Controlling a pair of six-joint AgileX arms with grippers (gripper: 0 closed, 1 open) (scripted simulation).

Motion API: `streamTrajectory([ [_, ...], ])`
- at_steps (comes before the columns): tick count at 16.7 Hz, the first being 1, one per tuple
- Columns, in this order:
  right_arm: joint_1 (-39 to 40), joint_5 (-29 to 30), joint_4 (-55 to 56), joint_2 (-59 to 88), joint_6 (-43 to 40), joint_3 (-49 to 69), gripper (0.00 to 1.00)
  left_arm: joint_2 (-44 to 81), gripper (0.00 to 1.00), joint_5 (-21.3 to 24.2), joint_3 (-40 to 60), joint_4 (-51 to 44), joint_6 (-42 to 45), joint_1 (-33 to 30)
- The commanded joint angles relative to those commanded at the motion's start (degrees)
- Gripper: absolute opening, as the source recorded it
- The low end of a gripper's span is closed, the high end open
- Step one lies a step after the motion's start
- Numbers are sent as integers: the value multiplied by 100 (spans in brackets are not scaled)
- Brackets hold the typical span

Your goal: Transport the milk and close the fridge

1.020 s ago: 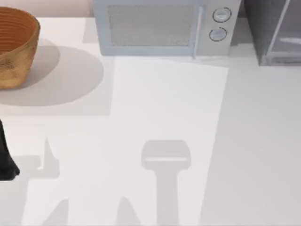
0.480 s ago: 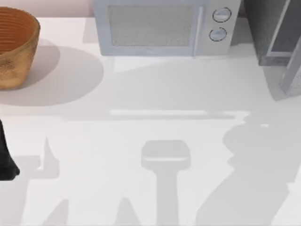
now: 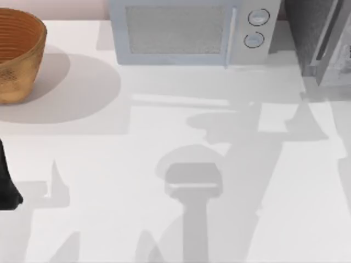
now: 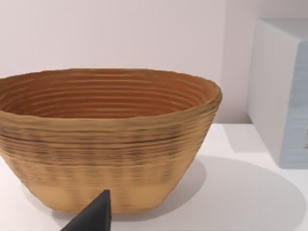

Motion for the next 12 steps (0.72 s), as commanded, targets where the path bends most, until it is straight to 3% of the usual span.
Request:
streamTrajectory([
  [5, -82, 24, -73, 255, -25, 205, 100, 0, 100, 0, 0, 0, 0, 0],
  [12, -80, 62, -460, 1783, -11, 2209, 100, 0, 100, 0, 0, 0, 0, 0],
])
